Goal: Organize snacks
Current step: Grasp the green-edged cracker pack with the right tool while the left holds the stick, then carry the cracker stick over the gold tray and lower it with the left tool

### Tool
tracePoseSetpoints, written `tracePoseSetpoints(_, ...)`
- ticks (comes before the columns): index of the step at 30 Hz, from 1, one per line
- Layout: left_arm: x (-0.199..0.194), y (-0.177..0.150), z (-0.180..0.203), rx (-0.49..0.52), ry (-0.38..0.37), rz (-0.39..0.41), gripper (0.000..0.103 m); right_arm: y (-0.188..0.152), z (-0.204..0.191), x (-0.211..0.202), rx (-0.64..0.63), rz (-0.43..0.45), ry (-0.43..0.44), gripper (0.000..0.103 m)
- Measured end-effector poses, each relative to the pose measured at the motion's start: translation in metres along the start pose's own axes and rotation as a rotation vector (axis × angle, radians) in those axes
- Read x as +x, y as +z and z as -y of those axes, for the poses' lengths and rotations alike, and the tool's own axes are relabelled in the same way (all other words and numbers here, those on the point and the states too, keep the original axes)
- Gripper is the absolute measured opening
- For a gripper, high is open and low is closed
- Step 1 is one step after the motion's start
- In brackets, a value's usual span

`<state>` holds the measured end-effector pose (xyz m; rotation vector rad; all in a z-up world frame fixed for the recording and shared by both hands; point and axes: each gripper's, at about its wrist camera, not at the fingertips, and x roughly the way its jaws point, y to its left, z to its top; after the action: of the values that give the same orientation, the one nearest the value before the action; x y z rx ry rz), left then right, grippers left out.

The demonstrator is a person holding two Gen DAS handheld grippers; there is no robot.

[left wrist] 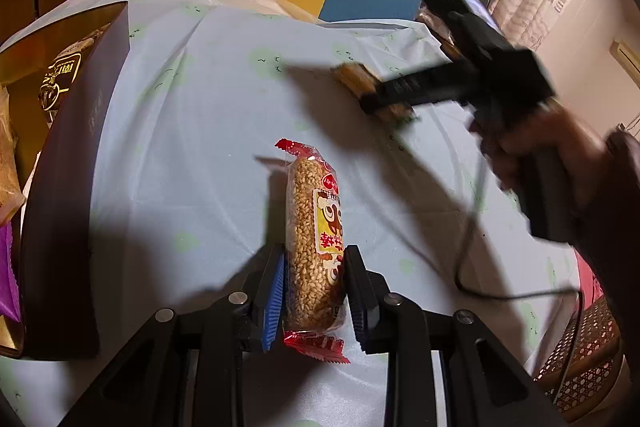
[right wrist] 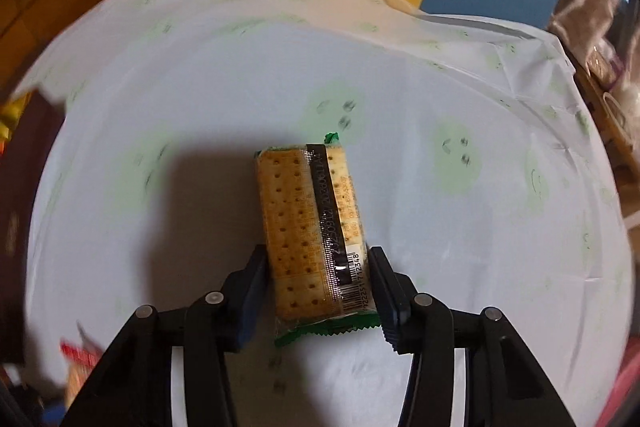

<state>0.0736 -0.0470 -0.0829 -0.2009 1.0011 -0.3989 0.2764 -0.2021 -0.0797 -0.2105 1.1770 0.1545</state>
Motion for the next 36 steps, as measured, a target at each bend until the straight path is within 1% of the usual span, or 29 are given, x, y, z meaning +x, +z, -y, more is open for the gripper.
tracePoseSetpoints(3, 0.001, -0.001, 0.0, -0.003, -0.004, 0.004, 0.029, -0.026, -0.014, -0.016, -0.053, -0.04, 0.039, 0.05)
tracePoseSetpoints(4, 0.001, -0.001, 0.0, -0.001, -0.003, 0.005, 0.029, -0.041, -0.019, -0.024, -0.066, -0.053, 0.058, 0.05)
tracePoseSetpoints(8, 0.0, -0.002, 0.0, -0.001, -0.002, 0.008, 0.029, -0.09, -0.026, -0.044, -0.055, -0.12, 0.116, 0.05)
tracePoseSetpoints(11, 0.0, -0.003, 0.004, 0.014, 0.013, 0.01, 0.029, -0.121, -0.03, -0.058, -0.06, -0.108, 0.13, 0.051)
tracePoseSetpoints(13, -0.002, -0.004, 0.01, 0.052, 0.036, 0.004, 0.029, -0.132, -0.028, -0.061, -0.04, -0.086, 0.156, 0.053)
tracePoseSetpoints(14, -0.002, -0.003, 0.01, 0.057, 0.038, 0.0, 0.029, -0.134, -0.026, -0.062, -0.031, -0.065, 0.165, 0.053)
tracePoseSetpoints(17, -0.007, -0.004, 0.009, 0.06, 0.031, -0.027, 0.029, -0.129, -0.026, -0.062, -0.03, -0.06, 0.166, 0.055)
tracePoseSetpoints(20, -0.011, -0.007, 0.011, 0.1, 0.031, -0.058, 0.03, -0.122, -0.031, -0.06, -0.034, -0.061, 0.16, 0.061)
tracePoseSetpoints(21, -0.011, -0.006, 0.013, 0.114, 0.033, -0.07, 0.03, -0.125, -0.036, -0.062, -0.034, -0.062, 0.164, 0.064)
tracePoseSetpoints(22, -0.011, -0.006, 0.016, 0.131, 0.039, -0.08, 0.031, -0.124, -0.038, -0.062, -0.037, -0.066, 0.17, 0.069)
tracePoseSetpoints(25, -0.01, -0.004, 0.021, 0.167, 0.063, -0.102, 0.033, -0.122, -0.043, -0.055, -0.052, -0.069, 0.167, 0.075)
tracePoseSetpoints(29, -0.004, -0.003, 0.029, 0.219, 0.105, -0.112, 0.035, -0.119, -0.049, -0.05, -0.057, -0.064, 0.162, 0.078)
tracePoseSetpoints(31, 0.0, -0.002, 0.033, 0.232, 0.123, -0.106, 0.035, -0.121, -0.046, -0.054, -0.062, -0.057, 0.16, 0.075)
tracePoseSetpoints(32, 0.001, -0.001, 0.032, 0.217, 0.122, -0.101, 0.035, -0.121, -0.047, -0.055, -0.062, -0.049, 0.156, 0.07)
tracePoseSetpoints(33, 0.001, -0.001, 0.031, 0.207, 0.121, -0.097, 0.033, -0.121, -0.052, -0.056, -0.066, -0.034, 0.149, 0.052)
tracePoseSetpoints(34, 0.001, -0.001, 0.031, 0.202, 0.13, -0.09, 0.031, -0.121, -0.053, -0.059, -0.079, -0.017, 0.15, 0.047)
tracePoseSetpoints(36, 0.003, -0.002, 0.034, 0.209, 0.133, -0.077, 0.03, -0.124, -0.058, -0.06, -0.1, -0.013, 0.132, 0.047)
